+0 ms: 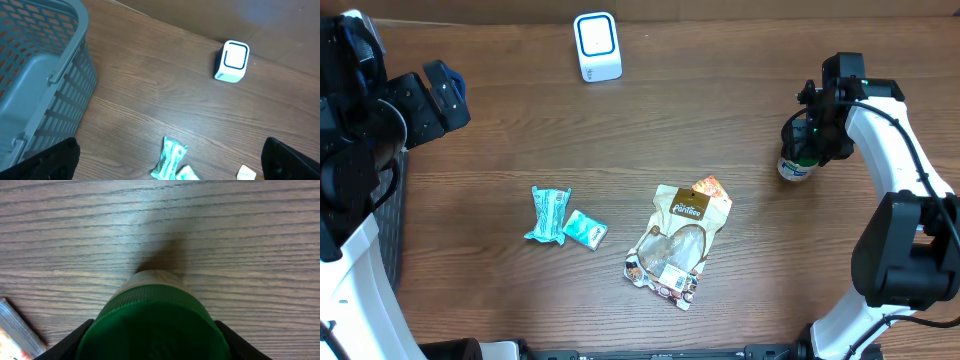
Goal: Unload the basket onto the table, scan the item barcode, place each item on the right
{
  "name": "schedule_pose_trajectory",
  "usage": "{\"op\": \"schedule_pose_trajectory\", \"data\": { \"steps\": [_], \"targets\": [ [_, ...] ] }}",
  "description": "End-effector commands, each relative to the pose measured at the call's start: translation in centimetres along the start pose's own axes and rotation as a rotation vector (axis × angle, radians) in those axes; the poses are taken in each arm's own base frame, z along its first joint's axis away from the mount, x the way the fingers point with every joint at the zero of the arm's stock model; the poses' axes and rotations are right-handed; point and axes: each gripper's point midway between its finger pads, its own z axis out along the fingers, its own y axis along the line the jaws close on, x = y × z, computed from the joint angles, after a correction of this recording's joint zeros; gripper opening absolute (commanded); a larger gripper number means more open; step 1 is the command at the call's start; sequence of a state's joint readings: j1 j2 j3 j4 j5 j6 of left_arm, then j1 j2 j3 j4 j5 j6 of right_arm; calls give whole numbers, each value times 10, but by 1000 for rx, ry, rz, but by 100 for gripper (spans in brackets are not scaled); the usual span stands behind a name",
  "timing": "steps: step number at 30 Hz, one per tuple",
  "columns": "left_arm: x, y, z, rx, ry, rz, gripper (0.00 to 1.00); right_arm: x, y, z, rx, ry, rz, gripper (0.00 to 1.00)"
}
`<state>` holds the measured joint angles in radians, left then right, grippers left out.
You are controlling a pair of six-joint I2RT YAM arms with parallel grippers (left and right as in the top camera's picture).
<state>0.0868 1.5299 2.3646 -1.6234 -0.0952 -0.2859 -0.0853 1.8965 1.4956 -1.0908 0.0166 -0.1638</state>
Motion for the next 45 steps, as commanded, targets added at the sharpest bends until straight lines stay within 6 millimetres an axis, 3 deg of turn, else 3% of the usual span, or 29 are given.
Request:
{"op": "schedule_pose_trajectory", "data": {
  "steps": [1, 6, 17, 20, 21, 23, 26, 31, 34, 35, 39, 42, 45],
  "targets": [
    [-3, 2, -1, -9, -13, -14, 100, -1, -3, -6, 14, -20, 13, 27],
    [-3, 2, -1, -9, -13, -14, 100, 3, -2, -3, 9, -8, 27, 27],
    [-3, 2, -1, -9, -13, -14, 100, 18, 0, 24, 8, 13, 27, 28],
    [-3, 2, -1, -9, -13, -14, 100, 16, -1, 24, 8, 6, 27, 33],
    [-3, 2, -1, -9, -13, -14, 100, 16, -1, 24, 9, 5, 27, 38],
    [-3, 2, -1, -9, -13, -14, 100, 16, 0, 24, 8, 6, 28, 100],
    [-3, 2, -1, -9, -13, -14, 99, 13, 0, 21, 4, -2, 39, 100],
    [-3, 2, -1, -9, -13, -14, 100, -5, 7, -13, -38, -64, 36, 100],
    [-3, 2, -1, -9, -13, -14, 100, -21, 25, -53, -145, -132, 50, 100],
    [-3, 2, -1, -9, -13, -14, 99, -24, 36, -77, -219, -146, 114, 100],
    [-3, 2, -1, -9, -13, -14, 99, -19, 77, -137, -476, -119, 227, 100],
    [-3, 2, -1, -9, -13, -14, 99, -8, 96, -149, -595, -70, 219, 100],
    [-3, 2, -1, -9, -13, -14, 100, 11, 107, -142, -620, 6, 172, 100]
  ]
}}
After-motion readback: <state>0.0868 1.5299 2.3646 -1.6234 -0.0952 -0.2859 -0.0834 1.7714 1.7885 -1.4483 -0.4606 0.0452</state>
